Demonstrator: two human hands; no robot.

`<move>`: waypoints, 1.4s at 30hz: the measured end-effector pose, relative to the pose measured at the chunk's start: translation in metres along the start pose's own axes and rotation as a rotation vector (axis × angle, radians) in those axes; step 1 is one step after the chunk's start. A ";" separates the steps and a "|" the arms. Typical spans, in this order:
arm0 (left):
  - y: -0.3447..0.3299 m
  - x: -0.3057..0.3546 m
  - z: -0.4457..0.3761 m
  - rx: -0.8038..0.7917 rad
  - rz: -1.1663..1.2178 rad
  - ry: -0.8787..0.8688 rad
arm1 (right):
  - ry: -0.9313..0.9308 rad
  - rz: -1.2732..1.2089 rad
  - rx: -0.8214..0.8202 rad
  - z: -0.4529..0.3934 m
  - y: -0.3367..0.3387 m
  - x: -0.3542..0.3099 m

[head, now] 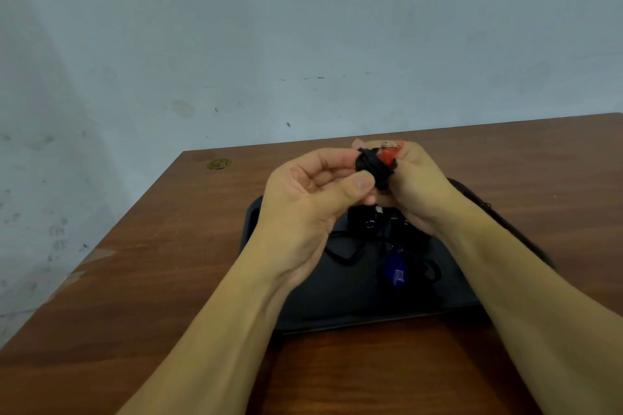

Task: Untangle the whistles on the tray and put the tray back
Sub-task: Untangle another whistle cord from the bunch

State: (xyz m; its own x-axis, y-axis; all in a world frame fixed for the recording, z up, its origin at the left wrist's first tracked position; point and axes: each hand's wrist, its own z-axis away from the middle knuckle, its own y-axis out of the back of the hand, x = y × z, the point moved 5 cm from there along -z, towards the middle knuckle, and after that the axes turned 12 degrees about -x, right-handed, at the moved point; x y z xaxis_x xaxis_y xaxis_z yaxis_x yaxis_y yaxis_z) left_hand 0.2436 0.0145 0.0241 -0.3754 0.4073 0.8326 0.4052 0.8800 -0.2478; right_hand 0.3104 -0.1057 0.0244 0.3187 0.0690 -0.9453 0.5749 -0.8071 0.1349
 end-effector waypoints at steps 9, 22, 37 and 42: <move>0.043 -0.003 0.001 0.443 -0.268 -0.014 | -0.020 0.564 -0.002 0.000 -0.021 0.010; 0.039 0.002 0.000 0.321 -0.832 0.079 | 0.144 0.966 -0.028 0.026 -0.023 -0.016; 0.015 -0.002 0.000 0.002 -0.951 0.067 | 0.237 0.427 0.225 0.025 0.001 -0.022; 0.010 -0.004 0.002 0.042 -0.848 0.054 | 0.216 0.288 0.256 0.024 0.004 -0.019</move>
State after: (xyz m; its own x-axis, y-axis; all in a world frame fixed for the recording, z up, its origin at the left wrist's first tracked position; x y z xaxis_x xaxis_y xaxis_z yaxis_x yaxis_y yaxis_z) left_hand 0.2473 0.0223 0.0177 -0.4974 -0.4054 0.7670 -0.0271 0.8910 0.4533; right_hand 0.2886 -0.1239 0.0360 0.6041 -0.0811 -0.7927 0.2429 -0.9287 0.2801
